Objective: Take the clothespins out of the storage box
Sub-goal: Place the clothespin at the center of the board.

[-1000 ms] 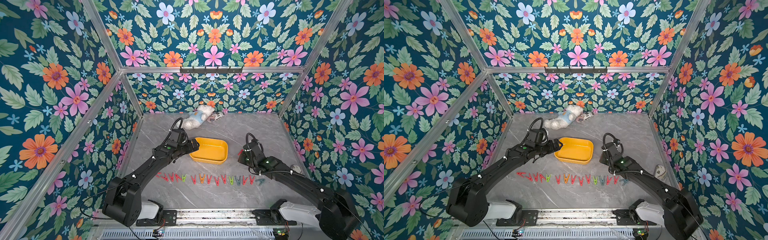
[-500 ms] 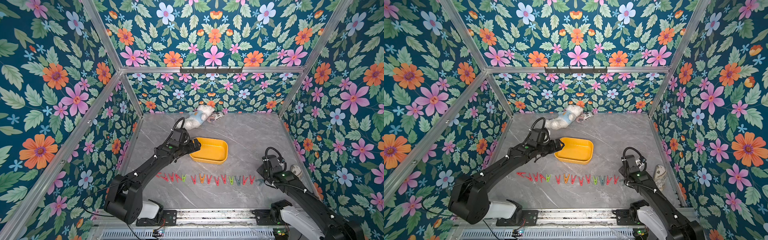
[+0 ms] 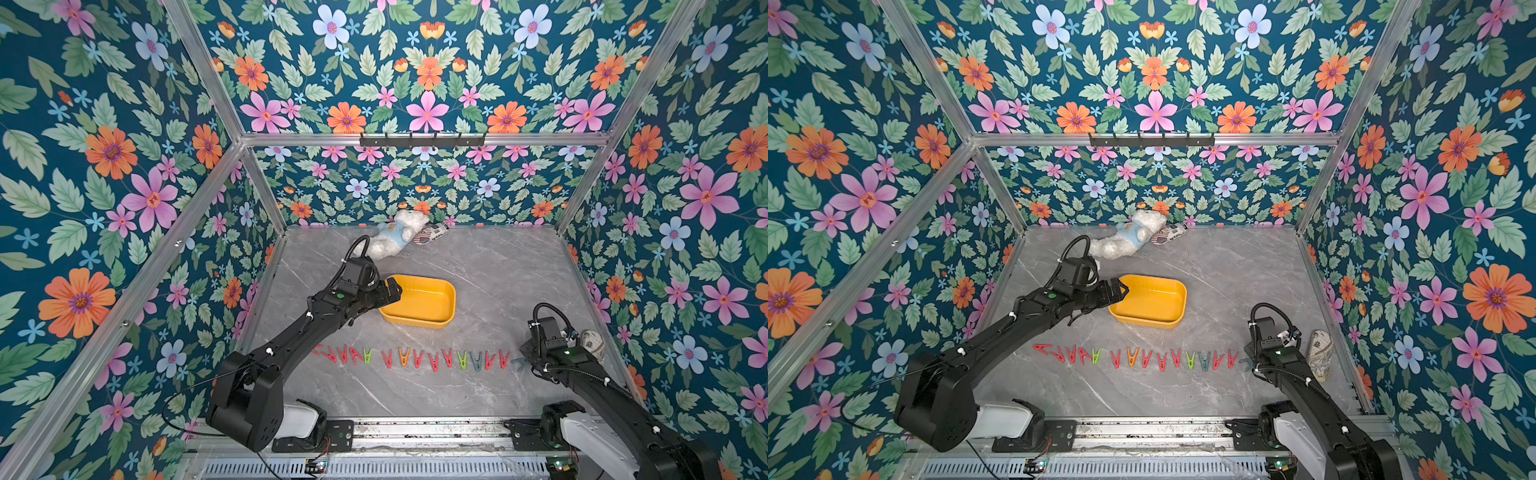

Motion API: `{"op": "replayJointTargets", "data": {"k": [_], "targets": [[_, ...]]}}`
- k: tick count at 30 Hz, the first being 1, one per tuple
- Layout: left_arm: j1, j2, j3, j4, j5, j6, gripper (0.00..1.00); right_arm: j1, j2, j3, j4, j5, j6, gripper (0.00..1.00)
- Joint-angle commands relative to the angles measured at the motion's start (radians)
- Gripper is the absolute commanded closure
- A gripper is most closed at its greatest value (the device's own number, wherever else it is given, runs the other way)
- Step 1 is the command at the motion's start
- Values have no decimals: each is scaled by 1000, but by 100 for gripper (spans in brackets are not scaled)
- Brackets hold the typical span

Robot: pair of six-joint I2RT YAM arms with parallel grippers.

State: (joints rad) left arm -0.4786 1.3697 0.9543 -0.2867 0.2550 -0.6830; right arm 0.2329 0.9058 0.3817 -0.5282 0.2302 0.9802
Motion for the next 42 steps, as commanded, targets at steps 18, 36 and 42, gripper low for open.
{"op": "replayJointTargets", "data": {"k": [18, 36, 42], "targets": [[0, -8, -25, 29, -20, -11, 0, -1, -51, -25, -124, 9, 109, 89], [0, 75, 36, -31, -82, 67, 0, -1, -78, 126, -18, -71, -60, 53], [0, 137, 87, -91, -145, 149, 11, 3, -64, 180, 146, -171, -142, 41]]}}
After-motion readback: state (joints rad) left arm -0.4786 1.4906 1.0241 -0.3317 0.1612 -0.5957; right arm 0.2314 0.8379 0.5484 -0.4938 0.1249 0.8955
